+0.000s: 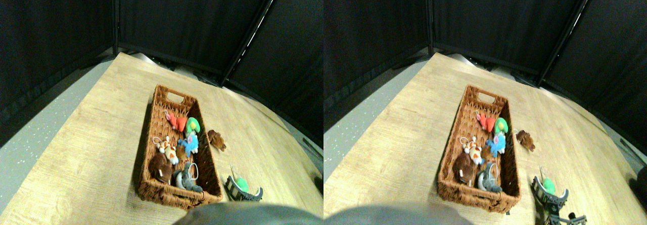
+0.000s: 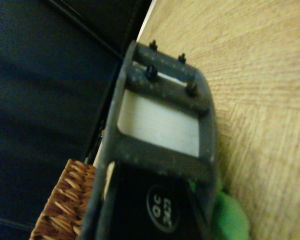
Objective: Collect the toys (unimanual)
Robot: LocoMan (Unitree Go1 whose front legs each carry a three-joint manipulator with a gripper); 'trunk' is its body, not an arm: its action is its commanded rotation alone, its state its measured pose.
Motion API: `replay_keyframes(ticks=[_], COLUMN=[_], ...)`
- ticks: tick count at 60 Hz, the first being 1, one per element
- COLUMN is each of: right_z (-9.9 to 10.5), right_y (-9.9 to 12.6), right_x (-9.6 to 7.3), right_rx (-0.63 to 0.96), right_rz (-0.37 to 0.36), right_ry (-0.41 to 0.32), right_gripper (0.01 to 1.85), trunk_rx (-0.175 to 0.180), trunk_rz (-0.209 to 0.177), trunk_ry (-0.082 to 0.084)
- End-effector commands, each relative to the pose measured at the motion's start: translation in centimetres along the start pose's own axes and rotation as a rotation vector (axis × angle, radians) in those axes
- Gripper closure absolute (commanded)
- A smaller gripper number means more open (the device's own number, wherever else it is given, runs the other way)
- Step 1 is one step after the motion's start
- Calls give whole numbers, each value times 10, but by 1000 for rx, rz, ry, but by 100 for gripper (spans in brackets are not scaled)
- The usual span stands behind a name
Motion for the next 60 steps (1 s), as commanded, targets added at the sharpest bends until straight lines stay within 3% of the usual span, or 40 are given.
replay_keyframes(ticks=[1,23,47,52,58,60], right_z=[3,13,15,14,13,12], right_y=[0,-4,-9,-8,-5,-1], right_x=[2,-12,-14,-14,-15,-16], right_rx=[13,51,52,55,51,56], right_rz=[20,23,26,29,27,21], right_ry=[-33,-68,-104,-107,-128,-159], right_gripper=[97,94,112,123,150,176], trunk_rx=[-5,14,21,19,18,14], trunk_rz=[5,-7,-14,-15,-14,-14], trunk_ry=[30,41,40,41,40,36])
